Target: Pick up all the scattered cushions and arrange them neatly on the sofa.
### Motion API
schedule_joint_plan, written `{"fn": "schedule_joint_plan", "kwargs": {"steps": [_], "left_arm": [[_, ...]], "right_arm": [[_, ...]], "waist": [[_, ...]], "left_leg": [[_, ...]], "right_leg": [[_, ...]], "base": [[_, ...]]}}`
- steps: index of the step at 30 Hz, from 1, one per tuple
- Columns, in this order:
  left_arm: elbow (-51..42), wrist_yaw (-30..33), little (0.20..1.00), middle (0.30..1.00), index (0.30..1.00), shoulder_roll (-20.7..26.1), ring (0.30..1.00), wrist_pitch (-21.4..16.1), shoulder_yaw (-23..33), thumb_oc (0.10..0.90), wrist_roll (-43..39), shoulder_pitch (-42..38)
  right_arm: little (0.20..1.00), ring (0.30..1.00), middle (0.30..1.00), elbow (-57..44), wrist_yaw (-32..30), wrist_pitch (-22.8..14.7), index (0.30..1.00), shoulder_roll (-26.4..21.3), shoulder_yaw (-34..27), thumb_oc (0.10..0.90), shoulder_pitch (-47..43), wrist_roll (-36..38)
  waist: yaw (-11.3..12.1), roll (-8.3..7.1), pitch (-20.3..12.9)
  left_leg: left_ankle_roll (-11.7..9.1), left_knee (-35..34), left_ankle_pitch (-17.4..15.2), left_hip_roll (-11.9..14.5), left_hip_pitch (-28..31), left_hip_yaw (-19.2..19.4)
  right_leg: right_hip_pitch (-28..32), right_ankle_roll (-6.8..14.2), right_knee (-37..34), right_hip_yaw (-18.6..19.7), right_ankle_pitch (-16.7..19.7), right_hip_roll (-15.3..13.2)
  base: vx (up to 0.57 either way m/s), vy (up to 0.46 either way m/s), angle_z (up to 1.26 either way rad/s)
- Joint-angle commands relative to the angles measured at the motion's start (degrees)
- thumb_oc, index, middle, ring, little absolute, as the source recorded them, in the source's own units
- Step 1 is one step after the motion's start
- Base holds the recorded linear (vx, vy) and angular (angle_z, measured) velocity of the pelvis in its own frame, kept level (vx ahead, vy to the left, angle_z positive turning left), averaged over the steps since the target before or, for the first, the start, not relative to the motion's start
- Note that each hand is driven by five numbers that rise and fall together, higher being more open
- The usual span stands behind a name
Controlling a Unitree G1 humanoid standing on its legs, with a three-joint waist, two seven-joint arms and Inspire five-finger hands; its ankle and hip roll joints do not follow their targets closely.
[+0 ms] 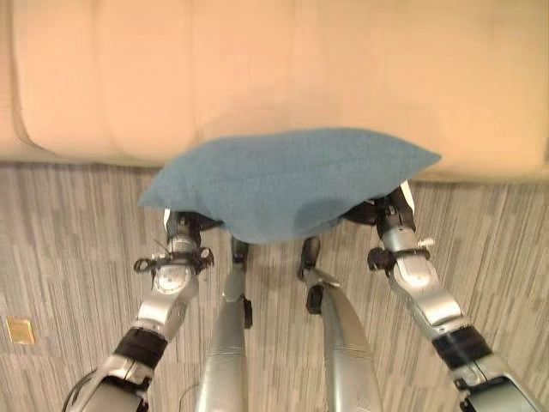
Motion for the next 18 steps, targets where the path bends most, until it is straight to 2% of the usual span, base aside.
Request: {"fn": "schedule_joint_plan", "kwargs": {"steps": [1, 2, 4, 5, 6, 7, 8, 9, 15, 18], "left_arm": [[-11.28, -9.3, 0.3, 0.3, 0.3, -6.65, 0.3, -10.5, -6.02, 0.4, -0.35, -1.54], [-11.31, -9.29, 0.3, 0.3, 0.3, -6.64, 0.3, -10.49, -6.02, 0.4, -0.35, -1.51], [-12.08, -9.87, 0.3, 0.3, 0.3, -6.28, 0.3, -10.43, -4.13, 0.4, -0.29, 3.13], [-12.1, -9.86, 0.3, 0.3, 0.3, -6.26, 0.3, -10.42, -4.13, 0.4, -0.29, 3.13], [-12.38, -10.11, 0.3, 0.3, 0.3, -6.12, 0.3, -10.28, -2.98, 0.4, -0.24, 5.32], [-12.96, -10.32, 0.3, 0.3, 0.3, -5.91, 0.3, -10.21, -2.19, 0.4, -0.09, 6.66], [-12.98, -10.31, 0.3, 0.3, 0.3, -5.9, 0.3, -10.19, -2.19, 0.4, -0.09, 6.66], [-13.61, -10.79, 0.3, 0.3, 0.3, -6.2, 0.3, -10.1, -0.91, 0.4, -0.92, 8.77], [-15.39, -11.4, 0.3, 0.3, 0.3, -6.67, 0.3, -9.62, 1.75, 0.4, -0.42, 13.2], [-15.61, -11.98, 0.3, 0.3, 0.3, -6.79, 0.3, -9.29, 1.79, 0.4, -0.1, 13.86]], "right_arm": [[0.3, 0.3, 0.3, -11.55, 8.74, -11.36, 0.3, 8.7, 5.33, 0.4, -1.13, 0.77], [0.3, 0.3, 0.3, -11.58, 8.74, -11.36, 0.3, 8.7, 5.33, 0.4, -1.1, 0.77], [0.3, 0.3, 0.3, -11.93, 9.57, -11.08, 0.3, 8.03, 3.51, 0.4, 2.23, 0.49], [0.3, 0.3, 0.3, -11.94, 9.57, -11.07, 0.3, 8.04, 3.5, 0.4, 2.23, 0.49], [0.3, 0.3, 0.3, -12.34, 10.09, -10.93, 0.3, 7.47, 2.23, 0.4, 4.0, 0.46], [0.3, 0.3, 0.3, -12.76, 10.33, -10.81, 0.3, 7.03, 1.55, 0.4, 4.71, 0.14], [0.3, 0.3, 0.3, -12.77, 10.34, -10.8, 0.3, 7.03, 1.54, 0.4, 4.71, 0.14], [0.3, 0.3, 0.3, -13.68, 11.1, -10.61, 0.3, 6.44, 0.31, 0.4, 6.44, -0.46], [0.3, 0.3, 0.3, -16.14, 11.39, -10.23, 0.3, 5.3, -3.45, 0.4, 10.79, -4.07], [0.3, 0.3, 0.3, -15.86, 11.71, -10.16, 0.3, 5.37, -4.15, 0.4, 12.28, -3.8]], "waist": [[-0.35, -1.02, -10.18], [-0.33, -1.03, -10.02], [-0.23, -1.33, -10.69], [-0.27, -1.31, -10.72], [-0.23, -1.39, -11.64], [-0.11, -1.46, -12.35], [-0.16, -1.45, -12.4], [-0.21, -1.4, -13.75], [-0.29, -1.48, -17.41], [-0.28, -1.58, -17.96]], "left_leg": [[-0.85, 1.75, -7.44, 0.24, 7.29, 1.05], [-0.85, 1.67, -7.43, 0.26, 7.53, 1.06], [-1.07, 0.26, -7.8, 0.81, 14.57, 1.57], [-1.04, 0.11, -7.58, 0.78, 14.52, 1.52], [-1.26, -0.99, -7.82, 1.11, 18.37, 1.88], [-1.45, -1.66, -7.74, 1.42, 20.22, 1.99], [-1.42, -1.79, -7.52, 1.39, 20.15, 1.94], [-1.74, -3.03, -7.33, 1.75, 23.1, 2.23], [-2.67, -5.03, -6.89, 2.48, 28.89, 2.58], [-2.98, -4.65, -6.77, 2.52, 29.12, 2.71]], "right_leg": [[10.96, 4.84, -13.55, 0.64, 2.3, 1.22], [11.2, 4.84, -13.63, 0.63, 2.31, 1.24], [19.26, 4.65, -16.33, 0.11, 1.86, 2.05], [19.28, 4.67, -16.57, 0.06, 2.1, 2.03], [23.54, 4.52, -17.79, -0.08, 1.59, 2.74], [26.02, 4.55, -18.8, 0.05, 1.4, 3.1], [26.03, 4.57, -19.02, -0.01, 1.63, 3.09], [29.62, 4.49, -20.68, 0.07, 1.35, 3.74], [38.23, 3.96, -26.4, 0.63, 0.88, 6.29], [40.0, 3.88, -28.33, 0.46, 1.23, 6.55]], "base": [[0.0, 0.0, 0.0], [0.04, -0.049, 0.03], [0.04, -0.052, -0.01], [0.06, -0.07, -0.01], [0.05, -0.064, 0.01], [0.05, -0.064, 0.01], [0.06, -0.057, 0.03], [0.07, -0.06, 0.04], [0.07, -0.074, 0.09], [-0.01, -0.045, 0.13]]}}
